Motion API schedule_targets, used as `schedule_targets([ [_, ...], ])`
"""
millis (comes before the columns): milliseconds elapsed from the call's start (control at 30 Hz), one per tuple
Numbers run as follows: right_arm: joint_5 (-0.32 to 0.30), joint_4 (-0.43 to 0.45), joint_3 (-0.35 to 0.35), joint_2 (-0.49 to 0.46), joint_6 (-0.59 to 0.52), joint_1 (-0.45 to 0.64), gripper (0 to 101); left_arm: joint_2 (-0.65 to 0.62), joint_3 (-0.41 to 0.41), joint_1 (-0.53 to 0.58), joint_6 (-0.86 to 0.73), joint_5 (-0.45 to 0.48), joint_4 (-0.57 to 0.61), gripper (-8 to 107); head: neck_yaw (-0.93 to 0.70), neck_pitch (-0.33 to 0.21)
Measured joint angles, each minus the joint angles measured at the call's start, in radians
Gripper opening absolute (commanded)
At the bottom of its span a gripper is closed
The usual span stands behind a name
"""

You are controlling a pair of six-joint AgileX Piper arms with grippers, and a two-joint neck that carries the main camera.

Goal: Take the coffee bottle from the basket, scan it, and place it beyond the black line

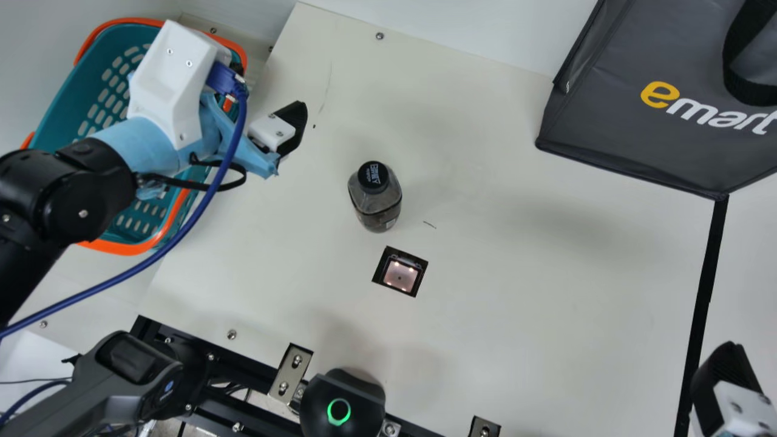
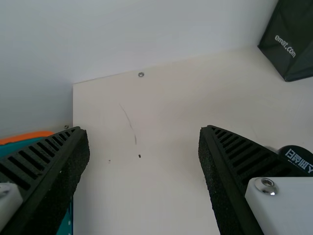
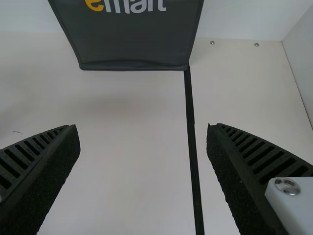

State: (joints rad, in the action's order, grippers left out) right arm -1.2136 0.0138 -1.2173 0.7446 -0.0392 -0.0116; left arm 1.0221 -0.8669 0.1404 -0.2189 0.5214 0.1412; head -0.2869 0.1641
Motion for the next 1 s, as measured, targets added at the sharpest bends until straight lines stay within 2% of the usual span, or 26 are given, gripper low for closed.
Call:
schedule_targets([
  [500, 0.000, 0.000, 0.000, 0.000, 0.000, 0.000, 91, -0.022, 0.026, -0.004, -0.017, -0.011, -0.003, 90, 0.316, 0.000],
  [1000, 0.000, 0.000, 0.000, 0.000, 0.000, 0.000, 91, -0.023, 0.021, 0.010, -0.015, 0.004, -0.004, 90, 0.314, 0.000],
])
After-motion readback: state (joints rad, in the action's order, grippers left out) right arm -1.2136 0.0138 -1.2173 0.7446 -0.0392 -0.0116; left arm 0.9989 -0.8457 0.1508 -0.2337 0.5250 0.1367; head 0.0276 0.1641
